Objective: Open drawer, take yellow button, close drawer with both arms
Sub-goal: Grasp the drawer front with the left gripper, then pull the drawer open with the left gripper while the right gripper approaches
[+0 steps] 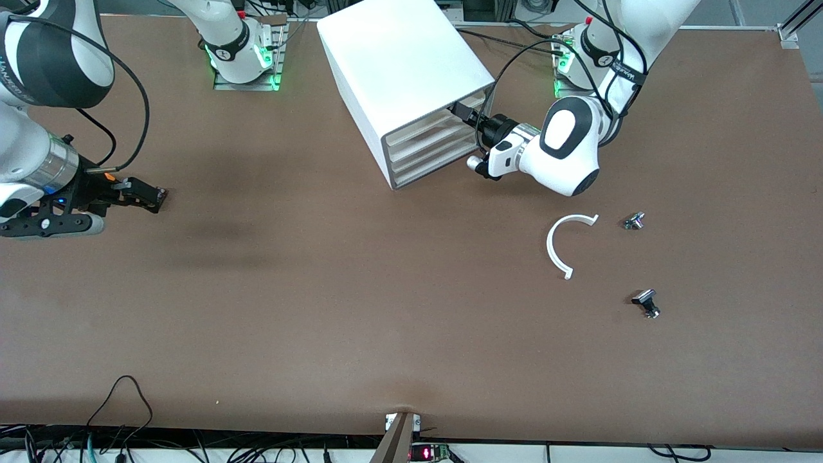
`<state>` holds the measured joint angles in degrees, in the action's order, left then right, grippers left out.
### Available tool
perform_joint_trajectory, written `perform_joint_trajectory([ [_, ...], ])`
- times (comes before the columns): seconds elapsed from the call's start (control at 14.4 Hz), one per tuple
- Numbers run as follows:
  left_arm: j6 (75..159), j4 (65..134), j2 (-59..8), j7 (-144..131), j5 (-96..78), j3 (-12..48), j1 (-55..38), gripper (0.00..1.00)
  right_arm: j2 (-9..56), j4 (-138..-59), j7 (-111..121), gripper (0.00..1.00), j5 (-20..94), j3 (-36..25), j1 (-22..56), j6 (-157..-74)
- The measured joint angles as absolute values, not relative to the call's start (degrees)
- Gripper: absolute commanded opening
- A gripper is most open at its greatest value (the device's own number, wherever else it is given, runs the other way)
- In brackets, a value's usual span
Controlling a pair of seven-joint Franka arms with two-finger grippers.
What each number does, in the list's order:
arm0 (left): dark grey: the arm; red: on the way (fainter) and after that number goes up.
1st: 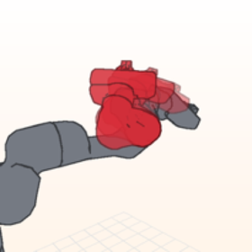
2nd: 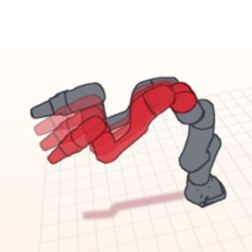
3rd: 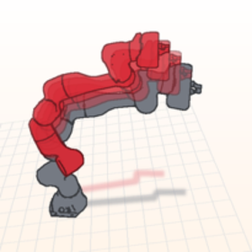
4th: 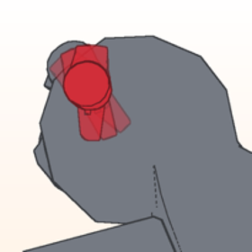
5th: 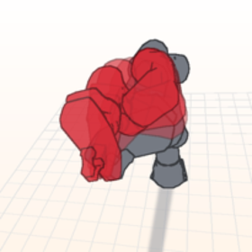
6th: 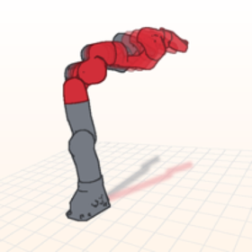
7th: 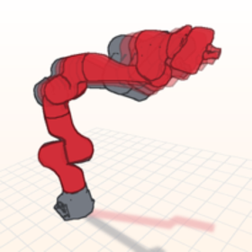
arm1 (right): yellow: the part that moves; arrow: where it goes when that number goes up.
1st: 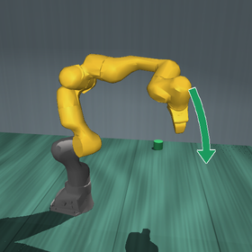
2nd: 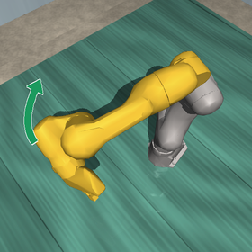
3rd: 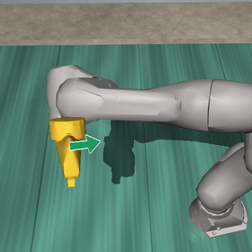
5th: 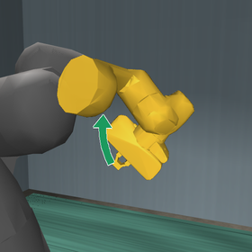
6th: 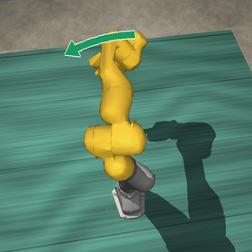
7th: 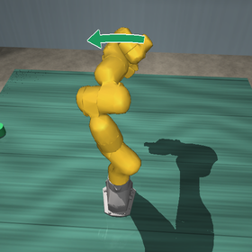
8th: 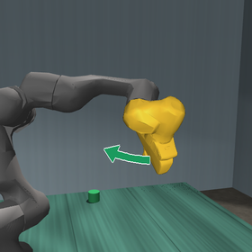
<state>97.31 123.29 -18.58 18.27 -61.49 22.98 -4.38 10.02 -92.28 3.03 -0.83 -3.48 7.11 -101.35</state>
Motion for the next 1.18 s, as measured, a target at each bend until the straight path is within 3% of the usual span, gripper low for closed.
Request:
perform_joint_trajectory([
  [0.07,97.3,123.2,-18.6,18.7,-61.5,23.0,-4.3,0.07,10.0,-92.3,3.4,1.0,-0.8,-3.5,7.7,-101.3],
  [0.14,97.4,123.3,-18.6,19.7,-61.5,23.0,-4.2,0.0,10.0,-92.3,3.4,1.0,-0.8,-3.4,8.3,-101.3],
  [0.62,99.1,123.9,-18.9,24.1,-61.6,23.6,-4.3,0.0,10.1,-92.0,4.3,1.0,2.1,-2.6,9.4,-101.5],
  [0.83,101.0,123.8,-18.6,24.2,-61.6,22.8,-3.9,0.0,10.1,-91.5,9.5,1.0,2.4,-2.2,10.5,-105.4],
  [1.18,103.3,119.4,-17.5,24.7,-59.9,14.1,-2.8,0.0,12.7,-90.1,13.4,1.0,2.4,-1.6,14.4,-108.9],
])
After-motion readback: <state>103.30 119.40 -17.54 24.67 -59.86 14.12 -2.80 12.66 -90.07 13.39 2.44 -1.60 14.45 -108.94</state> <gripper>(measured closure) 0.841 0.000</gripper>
